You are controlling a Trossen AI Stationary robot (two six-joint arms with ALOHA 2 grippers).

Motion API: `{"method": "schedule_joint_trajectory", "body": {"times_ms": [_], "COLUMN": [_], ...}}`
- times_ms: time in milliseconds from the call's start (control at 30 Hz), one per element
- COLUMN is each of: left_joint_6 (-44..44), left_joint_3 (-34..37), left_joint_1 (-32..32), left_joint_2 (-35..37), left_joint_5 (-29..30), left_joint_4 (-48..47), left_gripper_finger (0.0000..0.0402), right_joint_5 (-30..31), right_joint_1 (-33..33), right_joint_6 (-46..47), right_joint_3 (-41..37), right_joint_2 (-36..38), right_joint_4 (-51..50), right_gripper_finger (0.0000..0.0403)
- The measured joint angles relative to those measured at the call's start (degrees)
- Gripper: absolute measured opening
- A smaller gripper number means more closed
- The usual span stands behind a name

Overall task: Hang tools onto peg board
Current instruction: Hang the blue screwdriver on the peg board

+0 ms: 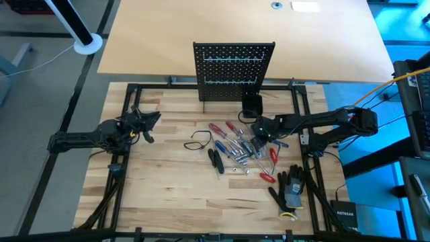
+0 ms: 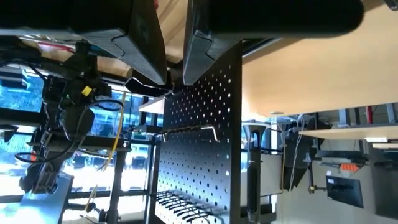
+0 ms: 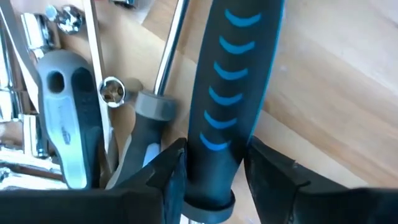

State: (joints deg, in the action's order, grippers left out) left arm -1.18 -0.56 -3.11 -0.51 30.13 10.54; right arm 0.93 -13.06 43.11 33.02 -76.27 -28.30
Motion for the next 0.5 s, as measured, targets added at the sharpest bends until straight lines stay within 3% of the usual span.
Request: {"method": "schedule_joint_trajectory", "body": {"times_ms": [500], "left_joint_6": [4.44], "left_joint_3": [0.00], "left_joint_1": [0.00], "left_joint_2": [0.00], "left_joint_5": [0.00], "left_joint_4": [-3.88], "left_gripper_finger": [0.0045], "right_joint_5": [-0.09], "right_joint_1": [0.00], "right_joint_6": [1.61], "right_joint_3": [-3.53], "right_joint_2": [0.11], "right_joint_4": [4.45], "right_gripper_finger": [0.0150]}}
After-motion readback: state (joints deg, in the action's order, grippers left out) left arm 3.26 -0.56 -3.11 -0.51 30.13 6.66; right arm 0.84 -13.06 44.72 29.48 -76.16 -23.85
